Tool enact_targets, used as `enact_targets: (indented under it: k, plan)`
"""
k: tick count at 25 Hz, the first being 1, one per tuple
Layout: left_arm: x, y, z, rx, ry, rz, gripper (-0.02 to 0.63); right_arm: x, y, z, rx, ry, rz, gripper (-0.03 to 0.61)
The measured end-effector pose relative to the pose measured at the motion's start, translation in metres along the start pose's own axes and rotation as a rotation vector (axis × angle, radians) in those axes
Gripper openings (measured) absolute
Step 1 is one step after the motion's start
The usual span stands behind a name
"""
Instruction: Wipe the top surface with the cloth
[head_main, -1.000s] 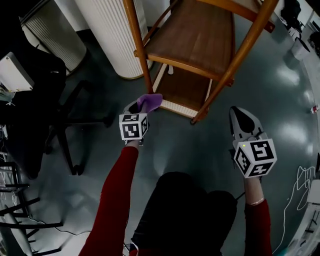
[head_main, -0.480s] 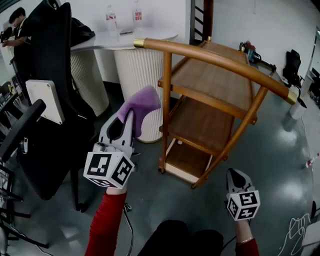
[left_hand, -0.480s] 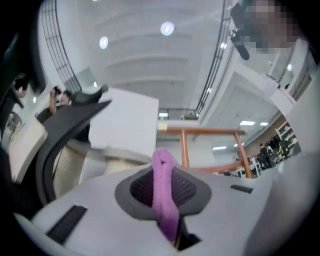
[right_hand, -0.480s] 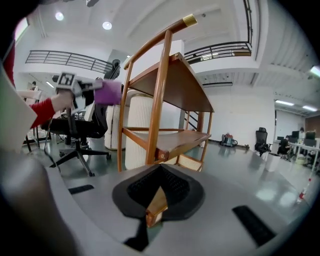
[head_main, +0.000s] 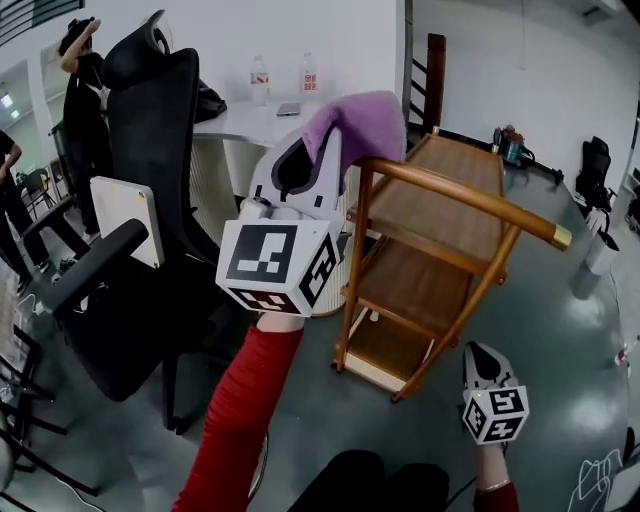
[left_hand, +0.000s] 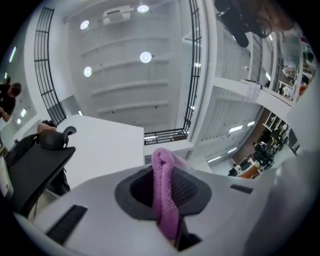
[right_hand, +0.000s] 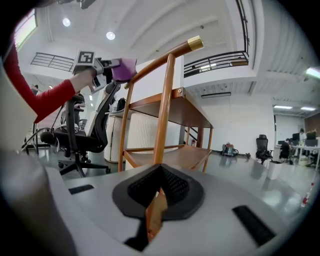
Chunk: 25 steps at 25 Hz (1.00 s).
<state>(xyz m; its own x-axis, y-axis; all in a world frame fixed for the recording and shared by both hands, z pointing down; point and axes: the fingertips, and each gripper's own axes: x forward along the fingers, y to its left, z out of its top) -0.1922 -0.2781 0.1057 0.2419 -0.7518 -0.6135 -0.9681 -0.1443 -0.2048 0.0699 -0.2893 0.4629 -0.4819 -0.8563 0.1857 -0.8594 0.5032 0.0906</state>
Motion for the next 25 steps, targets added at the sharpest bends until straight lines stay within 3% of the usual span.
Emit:
enact_targets:
  k: [4, 8, 13, 18, 21, 25]
  plan:
    - [-0.035, -0.027, -0.071, -0.046, 0.13, -0.055, 0.048, -0.004, 0.009, -0.002, 0.007, -0.017, 0.015, 0.005]
    - [-0.083, -0.055, -0.171, -0.147, 0.297, -0.083, 0.048, -0.008, 0.009, -0.023, 0.01, 0.0, 0.008, 0.005]
    - [-0.161, -0.086, -0.31, -0.273, 0.537, -0.059, 0.048, -0.021, 0.003, -0.075, 0.022, 0.08, 0.002, 0.005]
    - [-0.259, -0.108, -0.432, -0.289, 0.821, 0.001, 0.048, -0.043, -0.006, -0.133, 0.064, 0.178, -0.018, 0.005]
    - [-0.306, -0.119, -0.485, -0.309, 0.983, 0.026, 0.048, -0.052, -0.011, -0.147, 0.076, 0.202, -0.022, 0.005]
    - [-0.342, -0.125, -0.526, -0.321, 1.11, 0.055, 0.048, -0.057, -0.014, -0.157, 0.081, 0.222, -0.027, 0.005]
